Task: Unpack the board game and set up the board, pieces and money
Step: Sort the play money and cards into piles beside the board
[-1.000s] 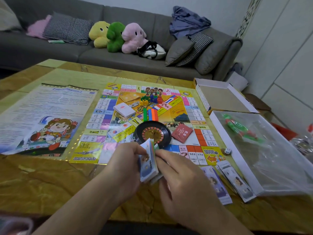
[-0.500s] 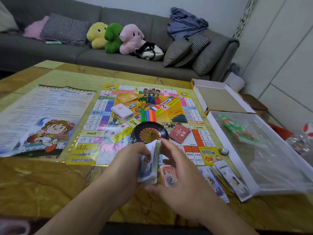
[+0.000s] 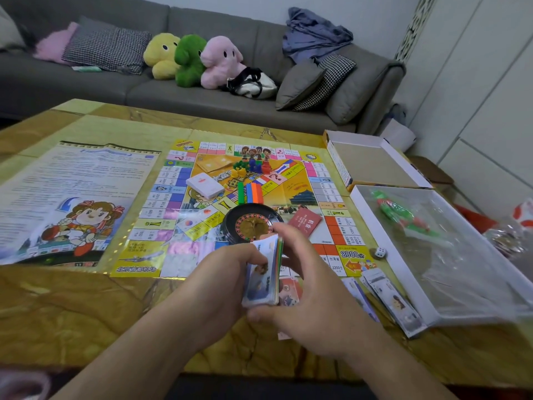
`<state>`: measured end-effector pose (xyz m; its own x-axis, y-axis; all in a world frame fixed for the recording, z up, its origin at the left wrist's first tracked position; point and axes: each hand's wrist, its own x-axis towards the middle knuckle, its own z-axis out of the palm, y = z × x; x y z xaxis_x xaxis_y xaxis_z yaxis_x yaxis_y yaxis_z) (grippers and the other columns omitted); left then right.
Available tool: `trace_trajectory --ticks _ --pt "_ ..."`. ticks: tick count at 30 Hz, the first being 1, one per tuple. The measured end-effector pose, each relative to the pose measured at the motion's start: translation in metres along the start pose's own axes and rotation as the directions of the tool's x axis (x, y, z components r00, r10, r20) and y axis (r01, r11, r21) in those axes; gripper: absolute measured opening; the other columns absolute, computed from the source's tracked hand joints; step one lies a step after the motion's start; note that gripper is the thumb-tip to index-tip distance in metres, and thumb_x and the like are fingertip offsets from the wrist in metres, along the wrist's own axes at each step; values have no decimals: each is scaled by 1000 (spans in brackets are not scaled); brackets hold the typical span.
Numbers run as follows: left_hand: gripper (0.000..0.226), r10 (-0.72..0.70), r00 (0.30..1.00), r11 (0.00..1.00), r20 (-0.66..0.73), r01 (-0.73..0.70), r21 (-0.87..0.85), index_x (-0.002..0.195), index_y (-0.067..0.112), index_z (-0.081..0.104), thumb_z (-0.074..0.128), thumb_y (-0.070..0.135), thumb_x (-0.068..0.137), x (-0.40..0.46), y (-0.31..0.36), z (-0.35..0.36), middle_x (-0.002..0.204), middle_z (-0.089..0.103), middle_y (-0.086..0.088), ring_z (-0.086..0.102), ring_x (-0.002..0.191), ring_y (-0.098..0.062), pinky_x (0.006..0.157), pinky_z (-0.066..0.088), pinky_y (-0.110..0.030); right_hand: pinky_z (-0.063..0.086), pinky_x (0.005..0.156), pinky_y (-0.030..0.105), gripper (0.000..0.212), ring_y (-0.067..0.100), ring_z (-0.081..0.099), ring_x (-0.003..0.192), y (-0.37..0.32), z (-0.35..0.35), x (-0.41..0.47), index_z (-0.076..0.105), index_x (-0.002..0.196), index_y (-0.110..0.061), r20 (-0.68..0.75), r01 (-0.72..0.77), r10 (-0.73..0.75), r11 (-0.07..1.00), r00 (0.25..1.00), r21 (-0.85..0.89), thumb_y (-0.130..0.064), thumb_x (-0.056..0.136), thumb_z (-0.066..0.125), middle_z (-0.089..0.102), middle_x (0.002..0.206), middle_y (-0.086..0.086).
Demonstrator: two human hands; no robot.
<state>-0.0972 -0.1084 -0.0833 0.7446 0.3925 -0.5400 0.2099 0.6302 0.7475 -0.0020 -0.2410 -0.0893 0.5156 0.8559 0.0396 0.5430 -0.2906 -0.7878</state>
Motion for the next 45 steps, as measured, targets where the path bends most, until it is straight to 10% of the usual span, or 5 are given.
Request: trace_trajectory --ticks 4,14,21,32,45 --pt "25 25 989 1000 -149 -26 -7 106 7 62 59 12 82 7 5 -8 101 74 -26 72 73 -36 68 61 -42 47 115 42 119 4 33 149 2 -31 -1 9 152 -63 152 -104 141 967 978 -231 -33 75 95 25 160 -34" --pt "81 -1 965 1000 -261 6 16 124 9 58 71 23 45 15 13 -13 119 66 -29 71 103 -48 99 54 -62 1 119 25 87 3 1 156 12 -14 -32 14 164 -38 330 155 83 758 940 -633 -65 95 61 6 167 -24" --pt "62 8 974 1000 -228 -14 -22 136 11 52 64 17 75 8 13 -4 119 67 -26 73 80 -39 74 61 -46 41 117 36 84 10 43 139 7 -6 -47 46 149 -35 429 282 52 683 902 -674 -52 77 85 40 154 -15" --pt "55 -63 990 996 -129 55 -68 145 7 45 51 13 91 10 6 1 117 68 -24 71 80 -31 54 60 -34 58 64 18 33 4 67 87 24 -14 -47 69 127 -31 24 184 -217 758 976 -626 -33 99 53 67 124 -13" --pt "46 -87 973 967 216 135 -217 133 4 57 37 11 92 8 -5 2 131 65 -31 69 96 -43 90 59 -53 57 86 18 58 16 69 119 26 -5 -24 66 141 -10 -91 199 -378 661 921 -723 -4 84 77 67 140 3"
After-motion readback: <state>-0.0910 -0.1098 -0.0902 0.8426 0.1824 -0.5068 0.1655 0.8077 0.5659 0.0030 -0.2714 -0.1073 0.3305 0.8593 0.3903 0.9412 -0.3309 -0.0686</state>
